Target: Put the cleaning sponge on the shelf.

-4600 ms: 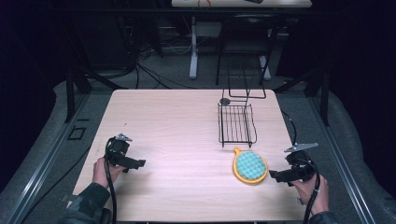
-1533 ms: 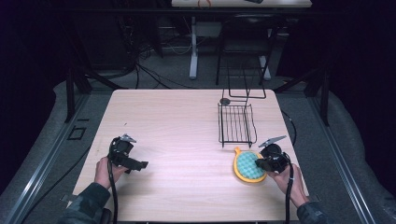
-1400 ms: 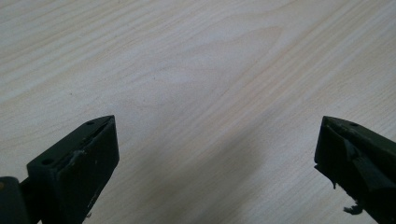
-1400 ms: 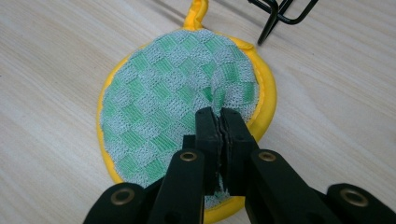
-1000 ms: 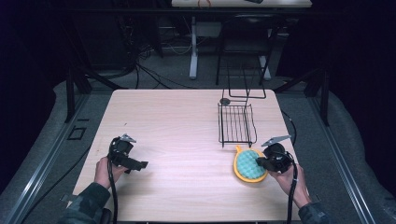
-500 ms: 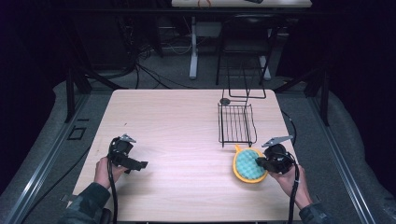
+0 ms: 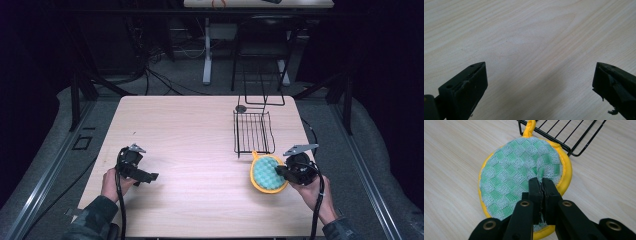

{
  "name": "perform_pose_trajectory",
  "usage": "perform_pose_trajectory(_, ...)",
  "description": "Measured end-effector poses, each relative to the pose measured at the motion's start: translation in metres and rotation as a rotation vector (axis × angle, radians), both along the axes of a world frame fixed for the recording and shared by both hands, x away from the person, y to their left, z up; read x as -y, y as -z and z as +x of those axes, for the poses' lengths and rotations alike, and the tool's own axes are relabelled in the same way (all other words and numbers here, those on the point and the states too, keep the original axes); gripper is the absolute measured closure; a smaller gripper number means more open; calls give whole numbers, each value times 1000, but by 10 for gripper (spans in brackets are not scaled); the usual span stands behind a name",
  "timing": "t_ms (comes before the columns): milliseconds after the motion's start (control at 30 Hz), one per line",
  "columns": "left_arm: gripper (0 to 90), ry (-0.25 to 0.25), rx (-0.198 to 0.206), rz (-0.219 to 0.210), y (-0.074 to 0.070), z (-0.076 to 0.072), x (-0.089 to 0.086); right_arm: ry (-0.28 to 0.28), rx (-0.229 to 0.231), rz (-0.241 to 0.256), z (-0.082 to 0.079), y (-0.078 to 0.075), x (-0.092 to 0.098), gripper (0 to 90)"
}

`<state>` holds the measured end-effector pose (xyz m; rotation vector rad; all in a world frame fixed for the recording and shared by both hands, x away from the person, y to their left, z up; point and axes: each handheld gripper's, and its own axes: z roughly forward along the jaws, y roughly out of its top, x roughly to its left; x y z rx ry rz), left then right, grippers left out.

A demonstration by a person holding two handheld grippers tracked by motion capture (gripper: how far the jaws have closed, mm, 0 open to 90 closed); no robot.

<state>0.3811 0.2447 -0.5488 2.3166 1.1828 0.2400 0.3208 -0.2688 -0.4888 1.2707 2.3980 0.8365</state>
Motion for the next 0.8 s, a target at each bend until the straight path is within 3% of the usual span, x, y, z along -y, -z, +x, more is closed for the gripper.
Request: perform_pose_trajectory(800, 0, -3, -5, 1, 1, 0, 2, 1, 93, 14, 4, -29, -3, 875)
